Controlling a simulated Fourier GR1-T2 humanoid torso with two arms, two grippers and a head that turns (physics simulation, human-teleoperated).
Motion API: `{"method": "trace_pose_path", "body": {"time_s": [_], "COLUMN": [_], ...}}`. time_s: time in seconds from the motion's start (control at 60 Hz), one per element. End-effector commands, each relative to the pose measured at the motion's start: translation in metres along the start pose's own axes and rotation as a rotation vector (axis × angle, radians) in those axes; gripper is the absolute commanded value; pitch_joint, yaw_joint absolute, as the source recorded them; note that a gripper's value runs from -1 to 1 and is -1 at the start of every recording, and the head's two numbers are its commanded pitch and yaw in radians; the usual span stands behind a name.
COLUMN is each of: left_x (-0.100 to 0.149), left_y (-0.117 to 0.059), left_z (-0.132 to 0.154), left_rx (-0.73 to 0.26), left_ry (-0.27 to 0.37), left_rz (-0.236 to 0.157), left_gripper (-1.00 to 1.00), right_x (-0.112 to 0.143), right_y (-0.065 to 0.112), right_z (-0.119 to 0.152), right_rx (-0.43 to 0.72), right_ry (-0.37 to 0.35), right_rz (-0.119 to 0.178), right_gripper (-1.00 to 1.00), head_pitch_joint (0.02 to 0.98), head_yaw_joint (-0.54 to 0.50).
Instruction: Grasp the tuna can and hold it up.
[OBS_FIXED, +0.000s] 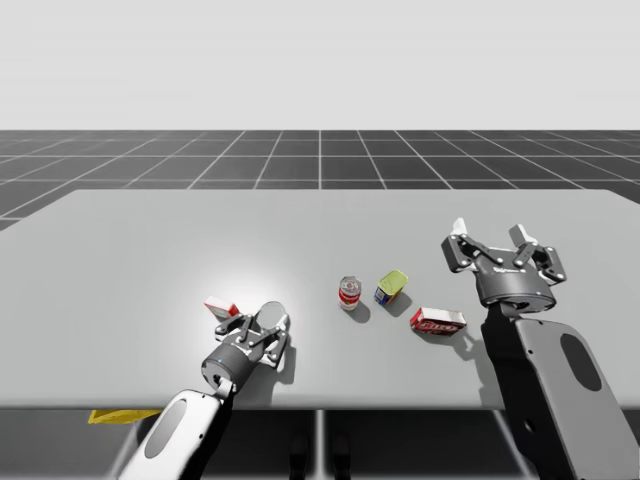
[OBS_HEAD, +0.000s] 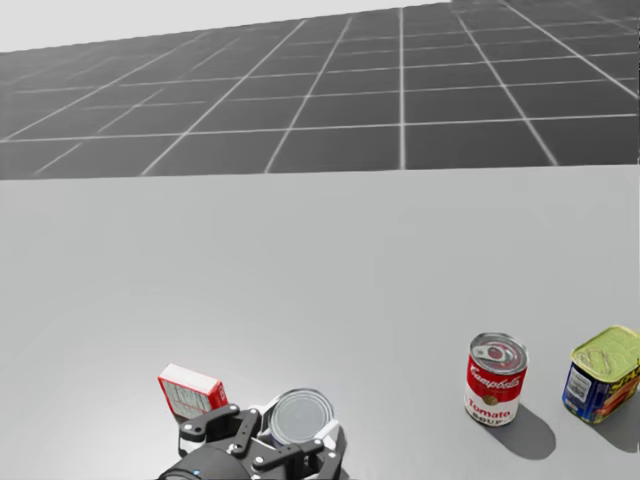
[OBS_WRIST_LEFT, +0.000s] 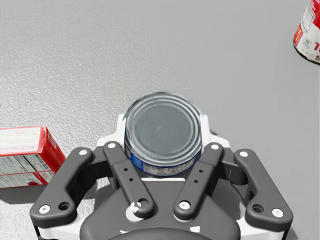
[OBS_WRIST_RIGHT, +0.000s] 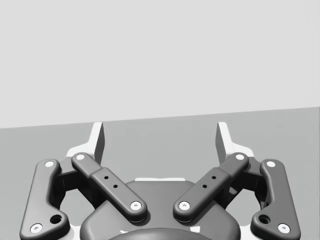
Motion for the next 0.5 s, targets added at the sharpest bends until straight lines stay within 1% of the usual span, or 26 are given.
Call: {"method": "trace_pose_path", "body": {"time_s": [0.017,0.15,0.25,0.317,0.383,0.4,0.45,0.5], "left_x": [-0.013,-0.014,-0.013,-0.009,-0.002,0.002,0.008,0.018], "left_y": [-0.009,-0.009,-0.01,-0.011,-0.013,-0.014,-0.016,-0.018], "left_z": [0.0,0.0,0.0,0.002,0.005,0.007,0.009,0.013], "left_rx": [-0.11,-0.106,-0.107,-0.104,-0.104,-0.102,-0.105,-0.111], "left_ry": [0.038,0.033,0.029,0.013,-0.003,-0.014,-0.023,-0.041], "left_rz": [-0.025,-0.028,-0.029,-0.031,-0.041,-0.05,-0.059,-0.077], "left_gripper": [1.0,1.0,1.0,1.0,1.0,1.0,1.0,1.0], "right_x": [0.0,0.0,0.0,0.0,0.0,-0.001,0.0,0.0], "right_y": [-0.001,-0.001,-0.002,-0.002,-0.002,-0.002,-0.002,-0.002], "right_z": [0.001,0.001,0.001,0.001,0.001,0.0,0.0,0.0], "right_rx": [-0.002,-0.002,-0.002,-0.001,-0.001,-0.001,-0.001,0.0], "right_ry": [0.001,0.001,0.002,0.002,0.003,0.003,0.003,0.003], "right_rz": [-0.002,-0.001,-0.001,-0.001,-0.001,-0.001,-0.002,-0.002], "right_gripper": [-1.0,-1.0,-1.0,-1.0,-1.0,-1.0,-1.0,-1.0], "head_pitch_joint": [0.511,0.467,0.459,0.457,0.457,0.457,0.459,0.461], "head_yaw_joint": [0.18,0.18,0.18,0.18,0.18,0.19,0.19,0.19]}}
